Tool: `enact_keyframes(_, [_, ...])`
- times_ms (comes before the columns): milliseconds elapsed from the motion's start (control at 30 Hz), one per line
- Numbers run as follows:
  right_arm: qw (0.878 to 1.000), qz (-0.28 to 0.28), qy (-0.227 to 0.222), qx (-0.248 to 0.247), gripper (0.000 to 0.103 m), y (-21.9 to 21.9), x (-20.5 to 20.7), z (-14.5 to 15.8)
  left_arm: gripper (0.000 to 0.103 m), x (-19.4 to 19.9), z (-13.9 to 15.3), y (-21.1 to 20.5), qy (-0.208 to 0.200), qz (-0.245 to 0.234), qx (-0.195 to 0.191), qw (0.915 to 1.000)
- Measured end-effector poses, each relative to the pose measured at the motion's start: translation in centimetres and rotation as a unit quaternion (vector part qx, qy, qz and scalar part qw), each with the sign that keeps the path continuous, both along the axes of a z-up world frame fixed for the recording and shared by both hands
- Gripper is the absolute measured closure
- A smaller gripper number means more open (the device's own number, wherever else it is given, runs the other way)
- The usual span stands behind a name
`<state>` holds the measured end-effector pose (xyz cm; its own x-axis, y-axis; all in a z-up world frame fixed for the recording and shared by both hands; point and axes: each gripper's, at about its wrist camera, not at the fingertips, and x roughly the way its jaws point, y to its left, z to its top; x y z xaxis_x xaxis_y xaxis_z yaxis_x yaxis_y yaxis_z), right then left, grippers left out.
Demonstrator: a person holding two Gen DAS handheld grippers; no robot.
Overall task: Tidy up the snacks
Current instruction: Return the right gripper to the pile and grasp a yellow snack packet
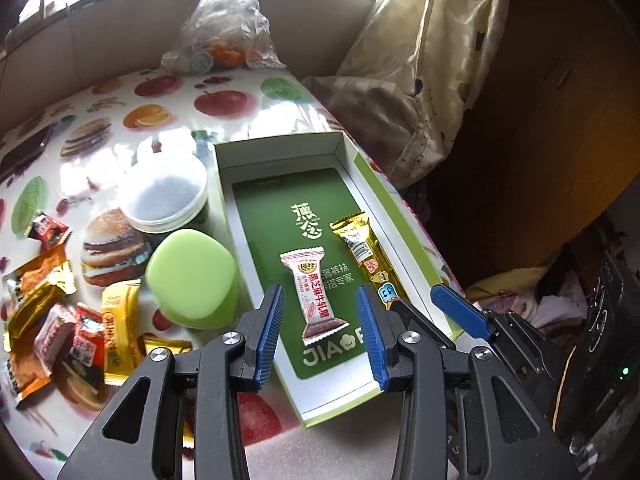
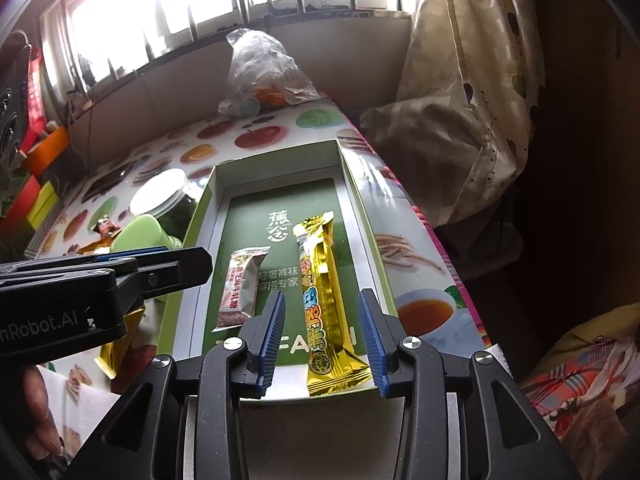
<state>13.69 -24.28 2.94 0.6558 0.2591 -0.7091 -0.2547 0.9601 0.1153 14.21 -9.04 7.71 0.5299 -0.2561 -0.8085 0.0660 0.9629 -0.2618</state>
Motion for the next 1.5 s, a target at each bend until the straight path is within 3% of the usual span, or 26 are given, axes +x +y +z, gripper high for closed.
enact_keyframes(167, [1.0, 0.003, -0.014, 0.007, 0.063, 0.7, -1.2, 1.3, 0.054, -1.6, 1.2, 0.9, -0.021, 0.004, 0.015, 0.9997])
enact_keyframes(800, [0.998, 0.055, -0.024, 0.027, 0.057, 5.5, -5.2, 2.8, 0.054, -6.2, 1.1, 7.3, -0.053, 0.064, 0.053, 0.9951])
enact_keyframes(1200, [0.995, 0.098, 0.004, 0.023, 0.057, 9.8, -6.1, 1.2, 0.054, -8.3, -1.9, 15.2, -0.028, 0.149, 0.036, 0.9878])
enact_keyframes(1500, [0.992, 0.119, 0.034, 0.014, 0.057, 13.8, -5.0, -1.2, 0.054, -9.2, -3.0, 17.7, -0.015, 0.169, 0.023, 0.9853])
